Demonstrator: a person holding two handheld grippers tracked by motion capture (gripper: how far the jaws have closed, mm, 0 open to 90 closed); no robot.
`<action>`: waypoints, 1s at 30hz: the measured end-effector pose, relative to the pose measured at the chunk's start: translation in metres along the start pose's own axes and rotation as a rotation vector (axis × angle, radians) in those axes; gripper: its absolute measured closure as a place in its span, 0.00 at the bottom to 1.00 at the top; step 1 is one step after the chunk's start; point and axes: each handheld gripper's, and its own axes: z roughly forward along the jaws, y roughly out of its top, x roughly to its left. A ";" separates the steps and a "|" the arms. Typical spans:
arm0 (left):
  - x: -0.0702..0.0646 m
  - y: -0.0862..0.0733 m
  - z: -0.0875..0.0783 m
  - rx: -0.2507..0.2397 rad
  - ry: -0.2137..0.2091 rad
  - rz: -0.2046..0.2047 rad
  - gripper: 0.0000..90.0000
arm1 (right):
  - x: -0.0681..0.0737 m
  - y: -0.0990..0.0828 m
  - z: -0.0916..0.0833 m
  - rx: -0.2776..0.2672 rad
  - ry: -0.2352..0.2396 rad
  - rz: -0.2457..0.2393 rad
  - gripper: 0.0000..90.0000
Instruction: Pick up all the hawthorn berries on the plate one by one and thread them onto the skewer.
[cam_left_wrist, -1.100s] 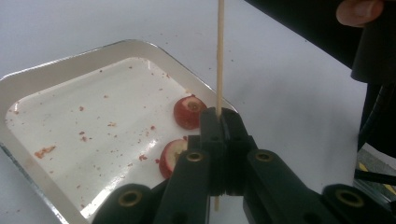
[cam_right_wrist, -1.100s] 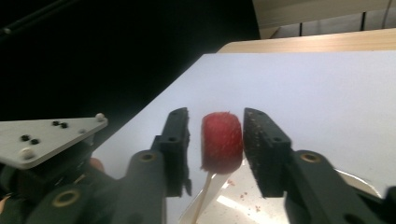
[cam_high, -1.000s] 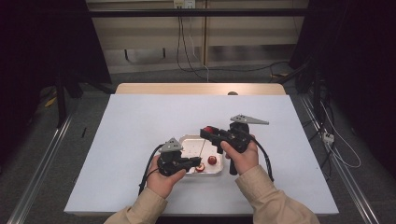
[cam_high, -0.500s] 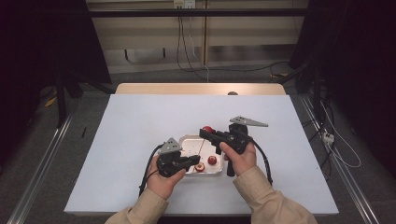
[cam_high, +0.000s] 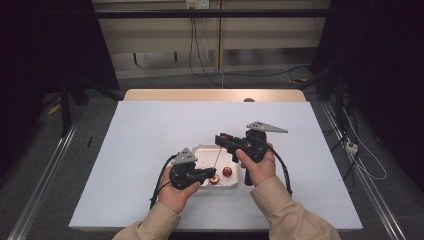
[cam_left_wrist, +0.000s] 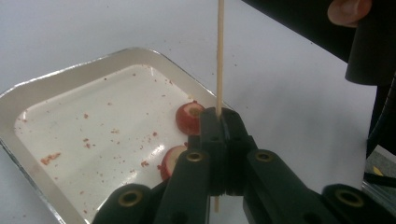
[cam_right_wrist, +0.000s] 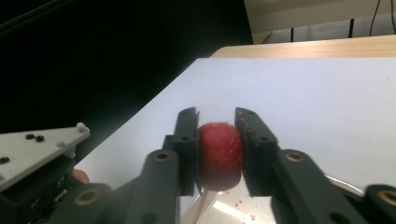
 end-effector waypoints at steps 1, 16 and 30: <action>0.000 -0.001 0.000 0.001 0.003 -0.002 1.00 | 0.000 0.000 0.000 -0.001 0.001 0.003 0.82; -0.002 0.000 -0.001 -0.021 0.032 -0.006 1.00 | 0.002 -0.004 -0.003 -0.021 -0.005 0.040 0.83; -0.002 0.000 0.001 -0.030 0.030 -0.003 1.00 | 0.005 -0.007 -0.004 -0.038 0.006 0.034 0.83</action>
